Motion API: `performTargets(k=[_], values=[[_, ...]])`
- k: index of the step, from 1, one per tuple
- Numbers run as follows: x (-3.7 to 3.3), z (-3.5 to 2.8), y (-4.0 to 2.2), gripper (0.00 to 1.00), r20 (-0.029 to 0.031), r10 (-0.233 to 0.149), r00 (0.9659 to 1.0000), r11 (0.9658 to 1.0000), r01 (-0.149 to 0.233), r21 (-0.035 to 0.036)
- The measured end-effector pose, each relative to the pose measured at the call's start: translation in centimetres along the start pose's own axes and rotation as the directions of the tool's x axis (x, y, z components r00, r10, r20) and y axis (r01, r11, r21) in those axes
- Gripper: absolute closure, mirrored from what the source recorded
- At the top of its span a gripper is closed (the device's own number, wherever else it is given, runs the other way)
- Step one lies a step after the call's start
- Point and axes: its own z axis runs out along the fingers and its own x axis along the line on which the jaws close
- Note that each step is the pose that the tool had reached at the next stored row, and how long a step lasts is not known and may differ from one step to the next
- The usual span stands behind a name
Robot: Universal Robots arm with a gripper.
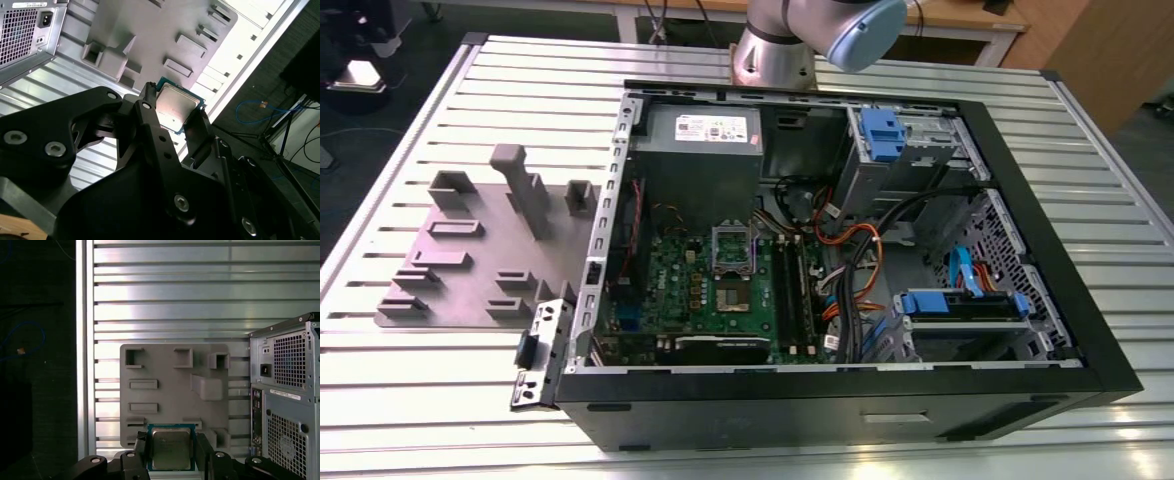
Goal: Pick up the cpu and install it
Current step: 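Pick up the cpu and move it towards the insertion slot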
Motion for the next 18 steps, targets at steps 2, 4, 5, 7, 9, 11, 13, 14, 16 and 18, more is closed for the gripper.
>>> performTargets(k=[2, 4, 5, 7, 9, 11, 13, 14, 16, 18], values=[[-0.06, 0.0, 0.0, 0.53, 0.0001, 0.0, 1.0, 1.0, 0.0, 0.0], [-0.09, 0.0, 0.0, 0.53, 0.0, 0.0, 1.0, 1.0, 0.0, 0.0], [-0.11, 0.01, 0.0, 0.53, 0.0001, 0.0, 1.0, 1.0, 0.0, 0.0], [-0.17, 0.0, 0.01, 0.53, 0.0, 0.0, 1.0, 1.0, 0.0, 0.0], [-0.22, 0.0, 0.01, 0.53, 0.0001, 0.0, 1.0, 1.0, 0.0, 0.0], [-0.28, 0.0, 0.01, 0.53, 0.0, 0.0, 1.0, 1.0, 0.0, 0.0], [-0.32, 0.0, 0.01, 0.53, 0.0, 0.0, 1.0, 1.0, 0.0, 0.0], [-0.34, 0.0, 0.01, 0.53, 0.0, 0.0, 1.0, 1.0, 0.0, 0.0], [-0.37, 0.0, 0.01, 0.53, 0.0, 0.0, 1.0, 1.0, 0.0, 0.0], [-0.42, 0.0, 0.02, 0.53, 0.0, 0.0, 1.0, 1.0, 0.0, 0.0]])
